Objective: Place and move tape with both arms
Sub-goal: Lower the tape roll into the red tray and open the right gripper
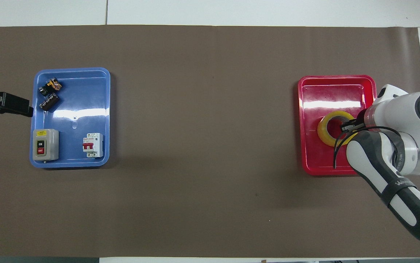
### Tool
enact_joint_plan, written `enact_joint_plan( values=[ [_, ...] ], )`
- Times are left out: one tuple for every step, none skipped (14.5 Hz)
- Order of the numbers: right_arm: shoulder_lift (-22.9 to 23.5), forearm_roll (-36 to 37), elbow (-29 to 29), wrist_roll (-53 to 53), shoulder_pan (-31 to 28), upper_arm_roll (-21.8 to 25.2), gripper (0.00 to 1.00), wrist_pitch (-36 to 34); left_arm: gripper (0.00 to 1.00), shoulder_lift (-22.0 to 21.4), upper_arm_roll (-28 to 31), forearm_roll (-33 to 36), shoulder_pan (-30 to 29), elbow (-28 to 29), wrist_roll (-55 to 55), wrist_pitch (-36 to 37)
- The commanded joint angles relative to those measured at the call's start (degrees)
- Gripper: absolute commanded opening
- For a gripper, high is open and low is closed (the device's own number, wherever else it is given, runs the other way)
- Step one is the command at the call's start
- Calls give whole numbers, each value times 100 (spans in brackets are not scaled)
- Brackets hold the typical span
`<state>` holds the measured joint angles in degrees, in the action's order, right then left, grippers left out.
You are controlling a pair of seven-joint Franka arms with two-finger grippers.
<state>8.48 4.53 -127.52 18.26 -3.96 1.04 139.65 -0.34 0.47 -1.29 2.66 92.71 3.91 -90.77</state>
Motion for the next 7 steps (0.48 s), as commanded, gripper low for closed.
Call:
enact_joint_plan(
  values=[
    [-66,-22,-63,-278,-122,-95,99,80,100,-177,14,58,42,213,14,-99],
    [-66,-22,-54,-314,-114,-86,100,80,100,-177,14,58,51,213,13,-90],
    [-66,-22,-28,-332,-114,-95,100,45,100,-177,14,58,51,213,22,-81],
    [-49,-22,33,-332,-114,-86,100,10,100,-177,14,58,51,204,22,-81],
    [-49,-22,130,-332,-105,-95,100,1,100,-177,14,58,51,204,31,-81],
    [-57,-22,279,-350,-96,-86,100,-69,100,-177,14,58,51,204,31,-90],
    [-92,-22,437,-533,-70,-86,100,-270,100,-177,14,58,59,204,31,-72]
  ],
)
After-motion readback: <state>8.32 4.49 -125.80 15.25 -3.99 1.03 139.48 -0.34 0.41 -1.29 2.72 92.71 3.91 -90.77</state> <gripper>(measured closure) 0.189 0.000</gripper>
